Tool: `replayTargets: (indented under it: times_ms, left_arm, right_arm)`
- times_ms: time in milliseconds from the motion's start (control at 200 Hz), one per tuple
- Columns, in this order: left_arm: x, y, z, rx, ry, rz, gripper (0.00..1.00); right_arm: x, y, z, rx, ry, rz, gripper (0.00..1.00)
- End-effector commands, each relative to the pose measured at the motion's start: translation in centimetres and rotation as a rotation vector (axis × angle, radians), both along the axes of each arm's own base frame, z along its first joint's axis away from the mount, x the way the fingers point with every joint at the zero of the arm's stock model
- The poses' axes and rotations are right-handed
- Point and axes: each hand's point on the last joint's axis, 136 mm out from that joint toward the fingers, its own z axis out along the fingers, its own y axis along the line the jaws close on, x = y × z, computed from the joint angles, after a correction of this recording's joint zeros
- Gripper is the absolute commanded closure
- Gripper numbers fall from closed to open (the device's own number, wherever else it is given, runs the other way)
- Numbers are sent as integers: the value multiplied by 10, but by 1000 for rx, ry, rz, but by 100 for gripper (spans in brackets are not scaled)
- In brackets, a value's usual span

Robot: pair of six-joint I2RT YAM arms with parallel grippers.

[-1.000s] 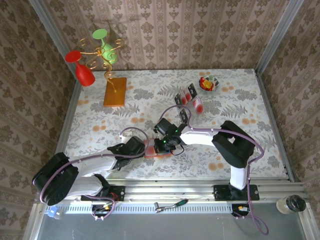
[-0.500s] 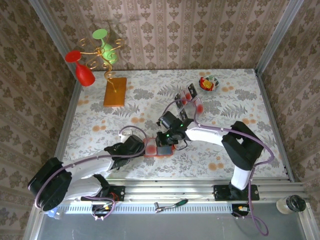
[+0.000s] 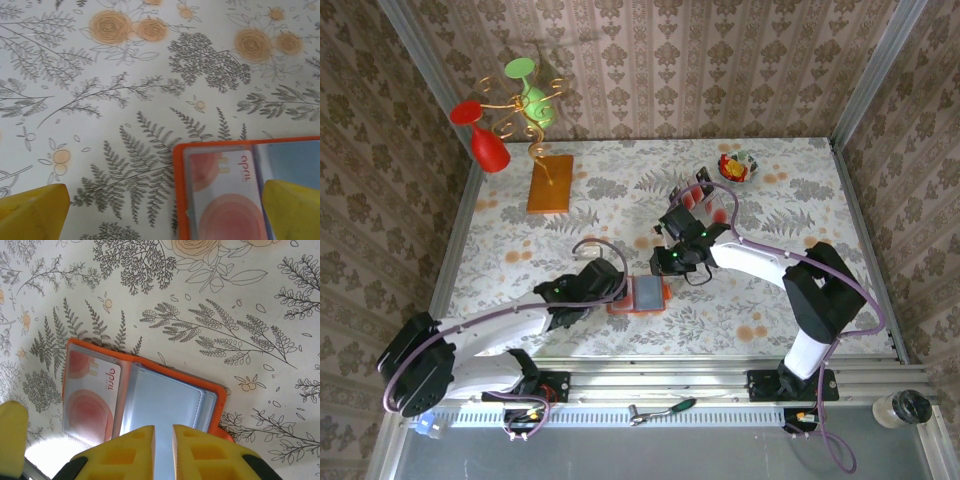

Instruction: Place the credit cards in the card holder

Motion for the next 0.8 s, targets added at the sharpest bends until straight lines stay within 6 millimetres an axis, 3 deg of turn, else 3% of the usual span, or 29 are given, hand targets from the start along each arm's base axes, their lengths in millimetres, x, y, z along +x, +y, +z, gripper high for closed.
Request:
replayTargets:
  times_ms: [0,260,795]
  left_arm:
    - [0,-11,2,10,2,-12,0]
    - [-7,-29,-12,38,24,-47,0]
    - [-12,-30,-30,60,43,-75,0]
  right_arm:
    - [-2,-1,-4,-27,12,34,84]
    - [0,9,-21,-15,56,48,87]
    - [-6,19,-51,-31,117,58,89]
